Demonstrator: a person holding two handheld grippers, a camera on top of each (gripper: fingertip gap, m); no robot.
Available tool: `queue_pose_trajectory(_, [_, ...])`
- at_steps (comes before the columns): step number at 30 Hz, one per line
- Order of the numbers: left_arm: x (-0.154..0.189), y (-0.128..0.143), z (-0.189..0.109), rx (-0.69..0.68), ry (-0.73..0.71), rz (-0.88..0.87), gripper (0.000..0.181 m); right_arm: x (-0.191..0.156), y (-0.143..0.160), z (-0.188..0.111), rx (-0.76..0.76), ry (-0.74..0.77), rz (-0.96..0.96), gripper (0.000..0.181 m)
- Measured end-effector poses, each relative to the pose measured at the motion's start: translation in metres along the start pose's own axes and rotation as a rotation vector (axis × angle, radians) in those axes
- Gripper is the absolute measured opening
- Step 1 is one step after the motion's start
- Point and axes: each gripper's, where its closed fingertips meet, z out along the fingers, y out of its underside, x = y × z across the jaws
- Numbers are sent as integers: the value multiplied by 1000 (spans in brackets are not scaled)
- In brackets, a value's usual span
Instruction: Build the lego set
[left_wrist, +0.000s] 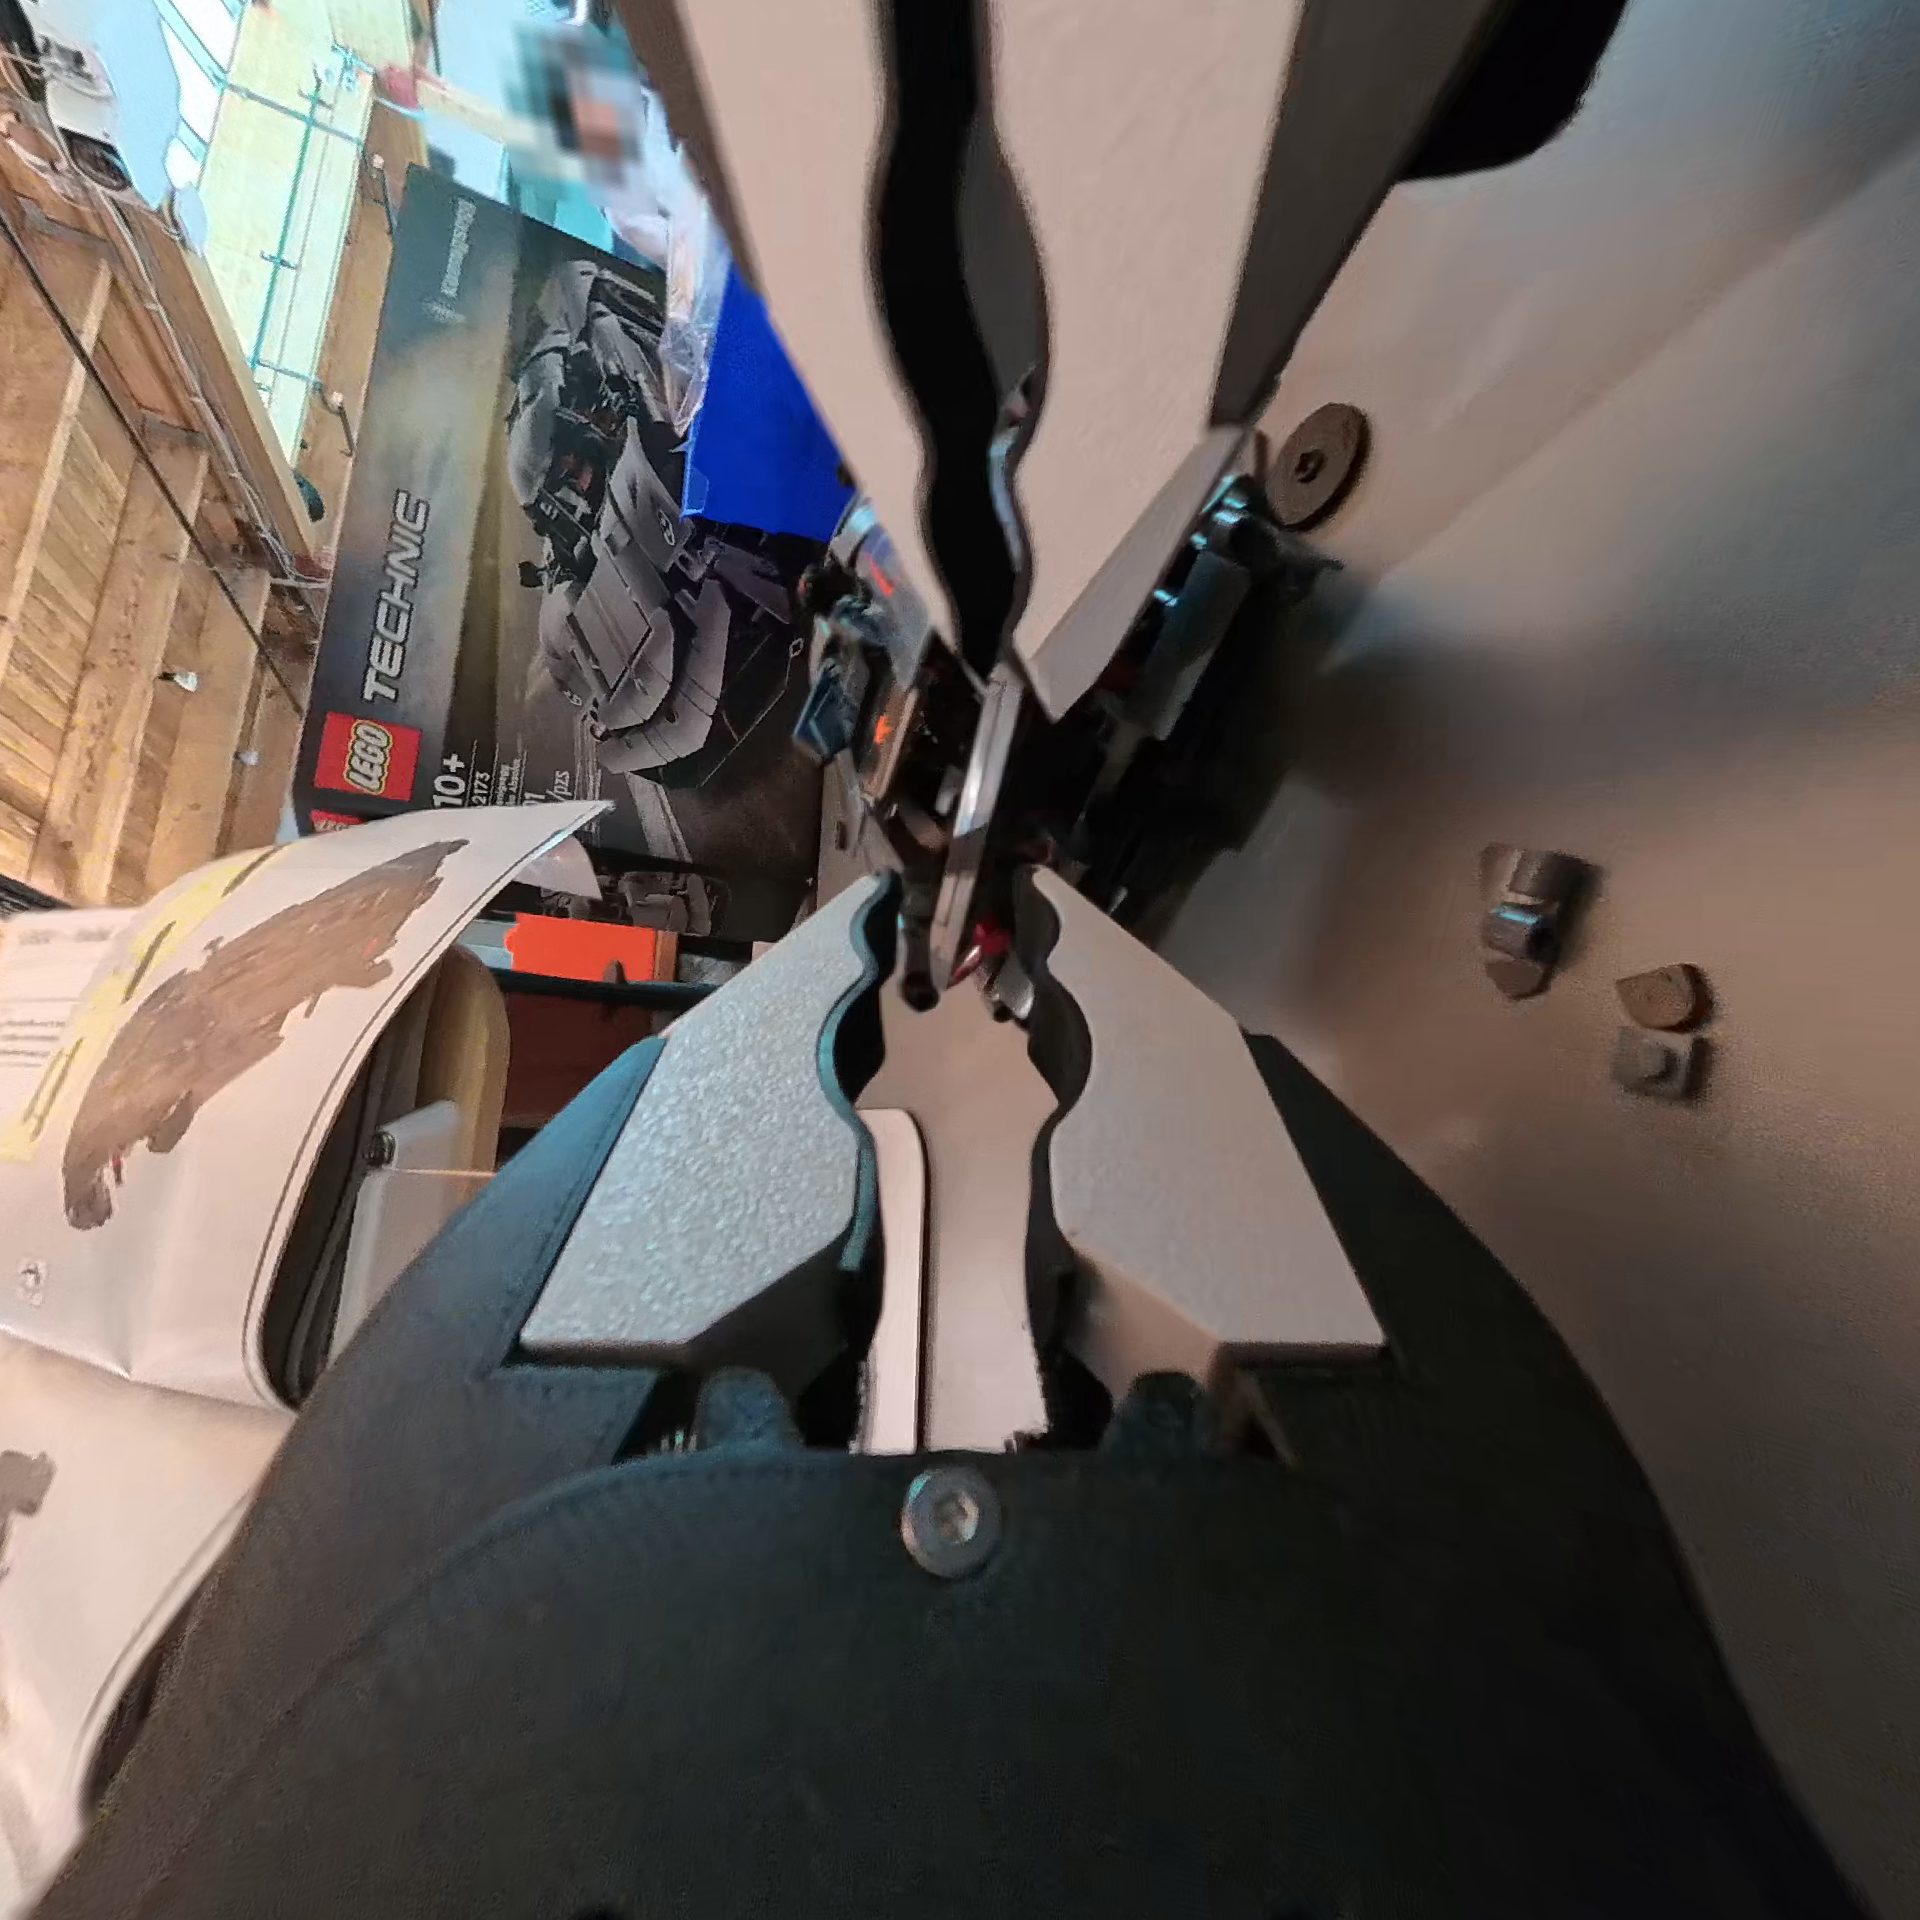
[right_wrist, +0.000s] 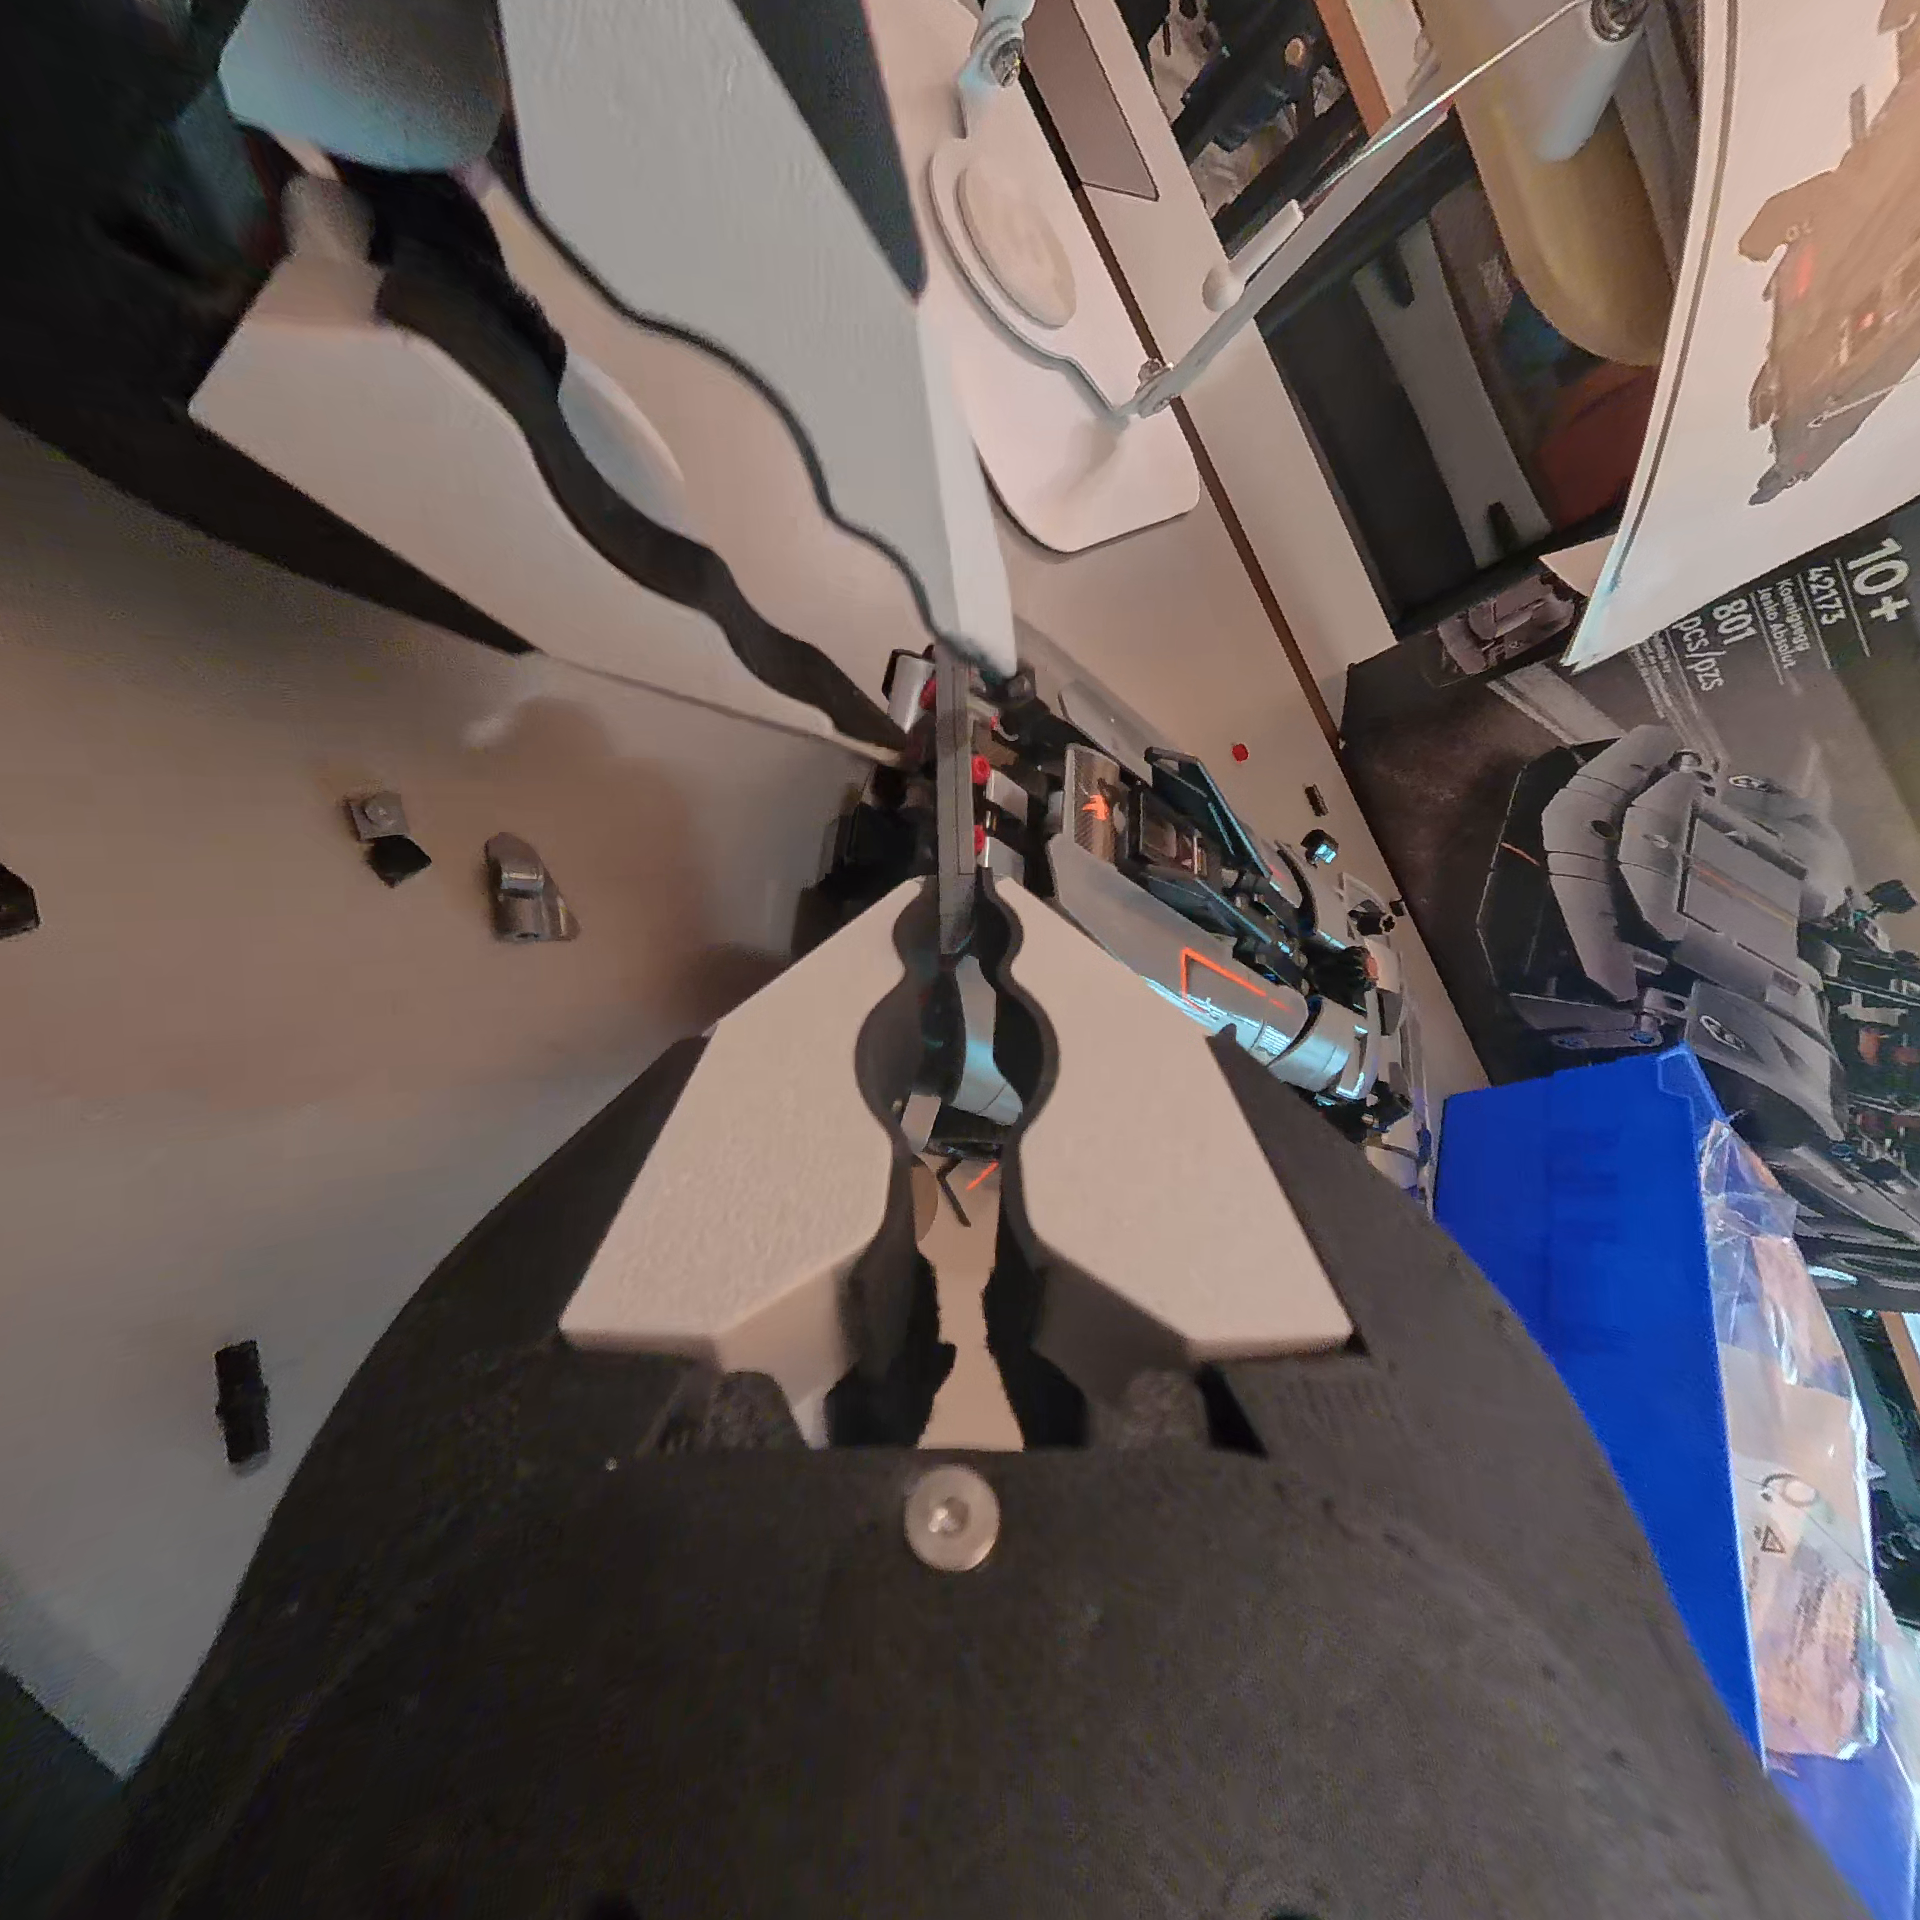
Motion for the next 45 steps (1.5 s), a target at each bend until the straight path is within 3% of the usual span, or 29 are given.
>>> queue_pose_trajectory(6, [-21, 19, -3, 6, -17, -129, 27, 0, 0, 0, 4, 3, -2, 4])
queue_pose_trajectory(12, [-24, 39, 10, -45, -12, -93, 25, 0, 0, 0, 11, -2, 7, 4])
queue_pose_trajectory(27, [-19, 40, 18, -49, 15, 13, 23, -3, 0, 0, 24, -16, 11, 4])
queue_pose_trajectory(29, [-14, 42, 20, -56, 39, 28, 30, -3, 0, 0, 25, -19, 12, 4])
queue_pose_trajectory(45, [-22, 36, 21, -30, 30, -43, 13, 0, 0, -1, 37, -15, 35, 4])
